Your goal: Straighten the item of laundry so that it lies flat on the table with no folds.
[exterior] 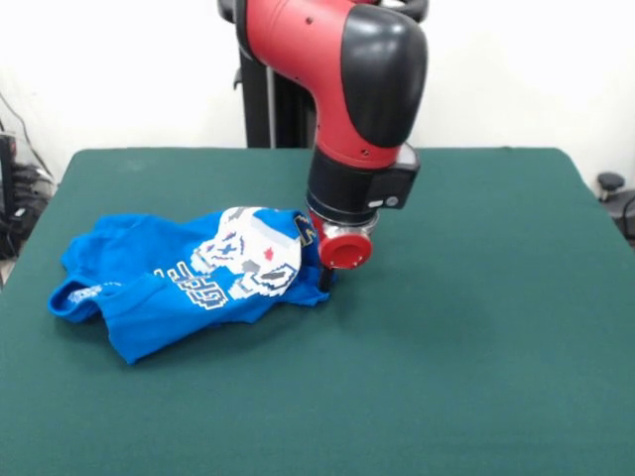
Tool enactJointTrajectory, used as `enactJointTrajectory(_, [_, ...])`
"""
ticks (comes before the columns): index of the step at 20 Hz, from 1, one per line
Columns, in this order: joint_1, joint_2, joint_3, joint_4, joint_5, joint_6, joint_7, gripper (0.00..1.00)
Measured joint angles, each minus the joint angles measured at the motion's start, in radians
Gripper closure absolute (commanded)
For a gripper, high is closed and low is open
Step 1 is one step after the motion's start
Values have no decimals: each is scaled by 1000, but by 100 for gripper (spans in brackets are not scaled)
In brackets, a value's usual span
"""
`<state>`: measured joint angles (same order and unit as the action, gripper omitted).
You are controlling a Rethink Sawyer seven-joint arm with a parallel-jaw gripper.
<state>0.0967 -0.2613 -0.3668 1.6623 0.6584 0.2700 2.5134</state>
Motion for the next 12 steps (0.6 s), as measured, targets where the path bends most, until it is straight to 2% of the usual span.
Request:
enactJointTrajectory(7, [-52,-38,39,31,0,-2,0,100])
enactJointTrajectory(12, [-92,-121,65,71,1,-2,0,100])
